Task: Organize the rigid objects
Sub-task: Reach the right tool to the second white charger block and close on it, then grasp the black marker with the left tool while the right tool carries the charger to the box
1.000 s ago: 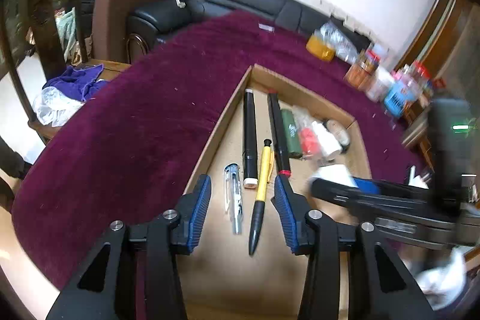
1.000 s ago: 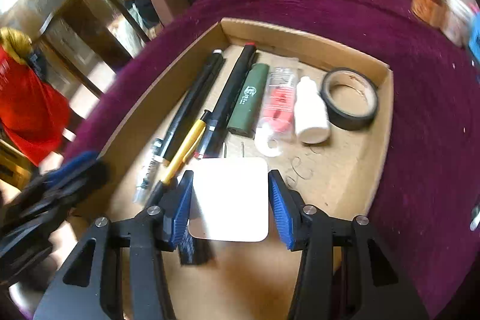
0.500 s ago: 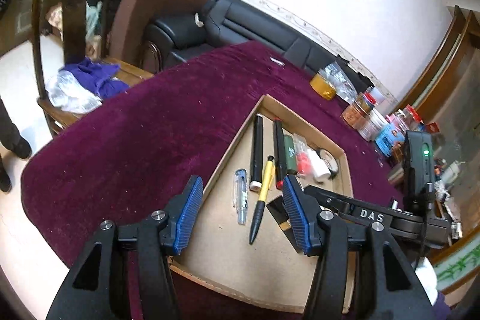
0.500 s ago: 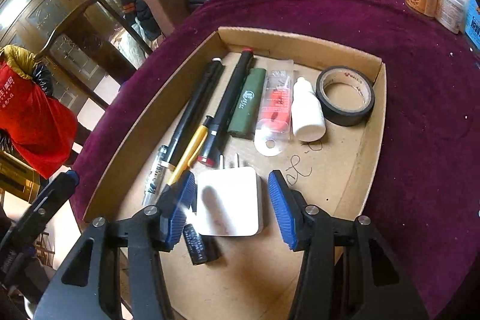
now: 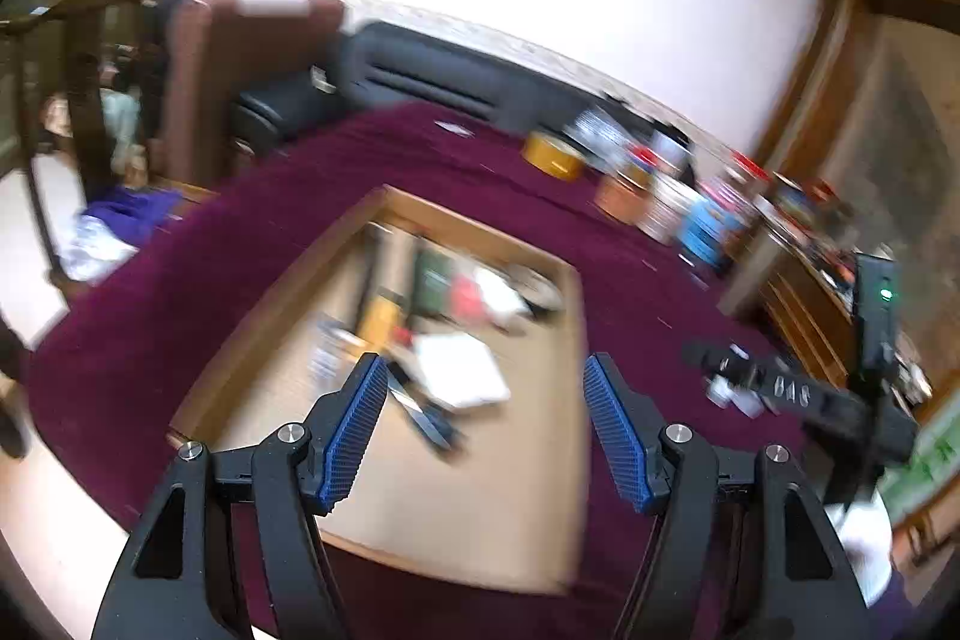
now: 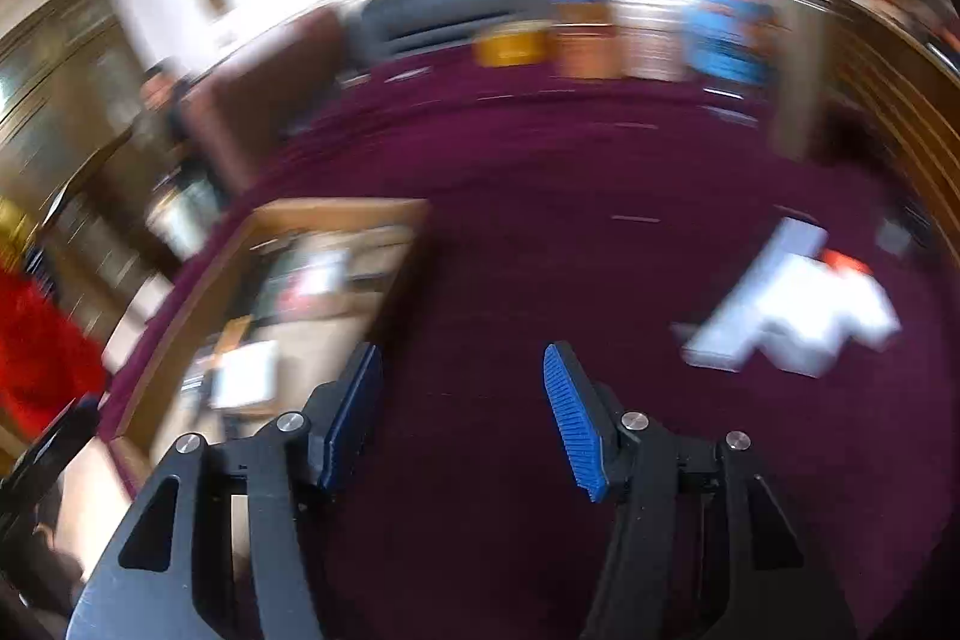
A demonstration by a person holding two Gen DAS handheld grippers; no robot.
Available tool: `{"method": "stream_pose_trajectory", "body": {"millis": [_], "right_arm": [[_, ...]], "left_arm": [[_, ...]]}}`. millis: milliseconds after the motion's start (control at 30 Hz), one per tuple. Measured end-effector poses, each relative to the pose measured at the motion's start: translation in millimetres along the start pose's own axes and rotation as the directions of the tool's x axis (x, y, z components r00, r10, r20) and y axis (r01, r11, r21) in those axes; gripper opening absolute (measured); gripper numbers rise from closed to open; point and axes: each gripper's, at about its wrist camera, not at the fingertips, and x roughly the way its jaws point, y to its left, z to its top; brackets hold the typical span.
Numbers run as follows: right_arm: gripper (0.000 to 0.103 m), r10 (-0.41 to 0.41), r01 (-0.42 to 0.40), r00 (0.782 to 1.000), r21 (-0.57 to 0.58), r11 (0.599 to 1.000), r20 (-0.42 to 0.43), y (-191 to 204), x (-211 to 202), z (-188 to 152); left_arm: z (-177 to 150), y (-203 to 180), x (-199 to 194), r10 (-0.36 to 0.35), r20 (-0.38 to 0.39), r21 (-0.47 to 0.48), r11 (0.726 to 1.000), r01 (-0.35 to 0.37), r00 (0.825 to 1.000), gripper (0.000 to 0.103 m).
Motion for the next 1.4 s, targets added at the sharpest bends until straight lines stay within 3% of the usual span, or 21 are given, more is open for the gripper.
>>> {"method": "stream_pose_trajectory", "body": {"millis": [100,200,300,467,600,767,967,1167,1300,1400], "right_arm": [[0.055,-0.133,0.132,0.991,0.131,0.983,0.004,-85.9,-26.8,-3.2],[0.055,-0.259,0.26,0.965,0.222,0.94,-0.034,-160.5,-44.7,-1.1],[0.055,-0.254,0.255,0.967,0.232,0.939,-0.036,-168.2,-43.4,3.9],[0.055,-0.156,0.165,0.986,0.147,0.975,-0.066,-145.6,-3.8,25.8],[0.057,-0.219,0.245,0.965,0.207,0.947,-0.143,-138.4,34.3,38.9],[0.06,-0.262,0.294,0.954,0.284,0.913,-0.146,-138.7,54.2,43.1],[0.049,-0.231,0.255,0.966,0.29,0.923,-0.113,-148.0,50.7,32.8],[0.049,-0.215,0.219,0.975,0.312,0.925,-0.047,-160.7,23.5,2.0],[0.049,-0.147,0.121,0.988,0.361,0.925,0.044,-174.6,13.4,-10.8],[0.051,-0.172,0.15,0.984,0.333,0.931,0.039,-169.0,17.5,-6.8]], "left_arm": [[-17.2,-36.5,11.5,-0.074,-0.07,0.064,0.995,0.078,0.995,0.063],[-32.0,-69.1,31.8,-0.119,-0.165,0.107,0.985,0.137,0.979,0.063],[-36.9,-85.7,41.9,-0.131,-0.218,0.112,0.981,0.158,0.967,0.063],[-37.8,-95.1,40.1,-0.095,-0.223,0.127,0.984,0.126,0.97,0.063],[-34.3,-92.1,38.6,-0.064,-0.204,0.129,0.987,0.092,0.977,0.063],[-29.3,-92.0,40.1,-0.024,-0.192,0.158,0.986,0.055,0.981,0.063],[-24.5,-96.7,53.7,-0.014,-0.202,0.181,0.982,0.052,0.979,0.063],[-9.4,-123.2,90.9,-0.008,-0.257,0.249,0.966,0.074,0.966,0.063],[-3.2,-160.6,139.7,-0.023,-0.323,0.296,0.947,0.124,0.946,0.062],[-4.0,-191.0,184.5,-0.029,-0.364,0.352,0.921,0.166,0.931,0.062]]}}
